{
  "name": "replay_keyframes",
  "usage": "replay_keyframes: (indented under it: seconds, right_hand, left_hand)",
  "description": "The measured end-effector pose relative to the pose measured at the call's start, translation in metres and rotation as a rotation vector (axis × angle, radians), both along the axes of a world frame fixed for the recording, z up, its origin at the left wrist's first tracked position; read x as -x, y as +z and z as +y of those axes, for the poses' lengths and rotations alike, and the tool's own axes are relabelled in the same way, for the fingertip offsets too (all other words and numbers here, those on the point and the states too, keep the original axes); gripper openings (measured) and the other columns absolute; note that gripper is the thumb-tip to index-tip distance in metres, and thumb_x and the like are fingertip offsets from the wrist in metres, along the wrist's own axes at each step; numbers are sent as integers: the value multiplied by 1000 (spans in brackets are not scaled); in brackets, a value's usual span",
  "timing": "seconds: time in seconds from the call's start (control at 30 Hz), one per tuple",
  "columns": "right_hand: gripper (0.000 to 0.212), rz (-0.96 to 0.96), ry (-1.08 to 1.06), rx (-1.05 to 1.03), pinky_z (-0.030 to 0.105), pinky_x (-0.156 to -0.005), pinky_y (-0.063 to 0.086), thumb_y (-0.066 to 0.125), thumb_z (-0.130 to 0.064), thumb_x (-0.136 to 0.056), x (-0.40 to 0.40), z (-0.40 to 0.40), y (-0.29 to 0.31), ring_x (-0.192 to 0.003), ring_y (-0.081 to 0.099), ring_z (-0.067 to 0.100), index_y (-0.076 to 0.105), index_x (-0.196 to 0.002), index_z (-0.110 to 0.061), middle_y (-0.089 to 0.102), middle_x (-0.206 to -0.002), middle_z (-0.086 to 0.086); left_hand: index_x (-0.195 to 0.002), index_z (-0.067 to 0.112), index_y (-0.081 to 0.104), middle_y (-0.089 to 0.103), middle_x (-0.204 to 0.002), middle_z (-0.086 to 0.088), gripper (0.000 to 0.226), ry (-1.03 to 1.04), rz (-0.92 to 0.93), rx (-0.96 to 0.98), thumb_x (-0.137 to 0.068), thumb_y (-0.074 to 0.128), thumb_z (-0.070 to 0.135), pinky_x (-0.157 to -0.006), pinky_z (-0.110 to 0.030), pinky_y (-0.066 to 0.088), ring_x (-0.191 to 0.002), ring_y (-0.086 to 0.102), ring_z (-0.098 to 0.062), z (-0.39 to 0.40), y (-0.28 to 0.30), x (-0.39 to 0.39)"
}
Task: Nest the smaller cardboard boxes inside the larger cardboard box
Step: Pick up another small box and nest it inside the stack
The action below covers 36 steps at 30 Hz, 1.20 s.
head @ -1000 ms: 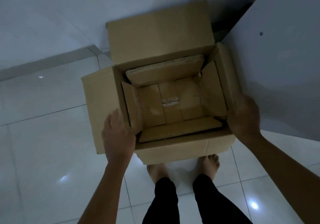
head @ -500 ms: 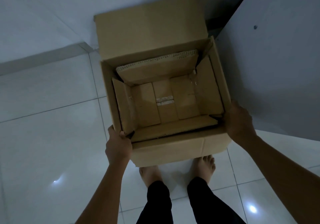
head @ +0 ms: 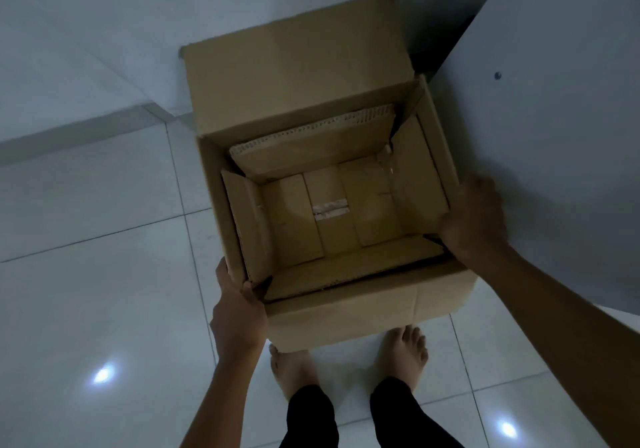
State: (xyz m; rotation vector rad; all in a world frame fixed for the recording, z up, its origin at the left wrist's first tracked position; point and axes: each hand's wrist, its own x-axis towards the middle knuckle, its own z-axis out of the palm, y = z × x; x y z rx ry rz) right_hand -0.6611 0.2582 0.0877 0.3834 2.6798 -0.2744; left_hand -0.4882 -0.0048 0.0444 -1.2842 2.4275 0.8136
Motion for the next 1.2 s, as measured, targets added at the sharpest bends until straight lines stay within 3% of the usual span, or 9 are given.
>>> replay_keyframes:
  seconds: [0.07,0.13,0.23,0.33,0.53,0.67,0.9,1.0,1.2]
  right_hand:
    - [37,174,187,83,39,-86,45,56,-3,-88,24,-28,11,-117,50,36,49,-124,-6,50,-128,18]
    - [40,228,432,218,38,-100,42,49,-4,-93,51,-66,19,-128,45,31,46,-133,-10,47,-139,13]
    - [60,147,676,281,49,-116,22,44,3,-93,89,-128,25,-144,22,31,29,-149,-12,25,-158,12]
    - [68,190,797,237,46,-118,21,46,8,-88,117,-184,20,-145,21,34,26,-150,-12,24,-158,15]
    - [58,182,827,145,49,-111,30,60,-16,-89,128,-224,-16,-138,28,34,37,-142,-16,32,-152,10]
    - [44,168,940,53,51,-105,36,50,-16,-96,111,-210,-24,-131,39,35,40,-139,-16,42,-145,11]
    - [62,149,919,31,51,-104,33,56,0,-83,99,-208,-29,-130,40,33,39,-140,-19,46,-141,11]
    - [55,105,929,43,47,-101,36,52,-2,-86,104,-211,-35,-122,48,33,44,-138,-20,55,-132,11]
    - [43,219,857,256,44,-114,27,49,-17,-97,100,-172,-23,-137,35,32,45,-139,-10,43,-149,10]
  left_hand:
    - [-143,29,23,57,-71,5,53,29,-22,-4,-98,46,15,-58,-35,46,-56,53,-15,-2,5,5]
    - [-144,30,21,67,-97,-11,64,70,19,-6,-91,51,9,-67,-46,56,-78,65,-35,-6,11,20]
    - [-147,32,19,57,-134,-13,70,37,163,36,-88,54,15,-89,-56,52,-115,56,-41,-17,20,55]
    - [-151,33,18,46,-147,-10,68,-14,187,60,-92,48,22,-98,-60,44,-130,45,-40,-33,19,89]
    - [-150,29,21,55,-136,-8,60,-69,170,19,-96,44,17,-90,-59,48,-114,57,-36,-55,9,110]
    - [-155,29,12,54,-137,-9,65,-74,194,-15,-99,42,17,-92,-56,48,-116,56,-32,-48,11,95]
    - [-152,19,26,52,-141,-4,58,-90,263,-16,-98,44,12,-99,-33,45,-121,55,-24,-48,9,72]
    - [-154,32,18,46,-149,2,72,-62,168,25,-92,54,21,-97,-40,45,-126,53,-25,-49,10,55]
    - [-153,28,16,67,-100,-4,57,-126,117,-69,-101,41,32,-75,-49,57,-79,66,-25,-37,13,61]
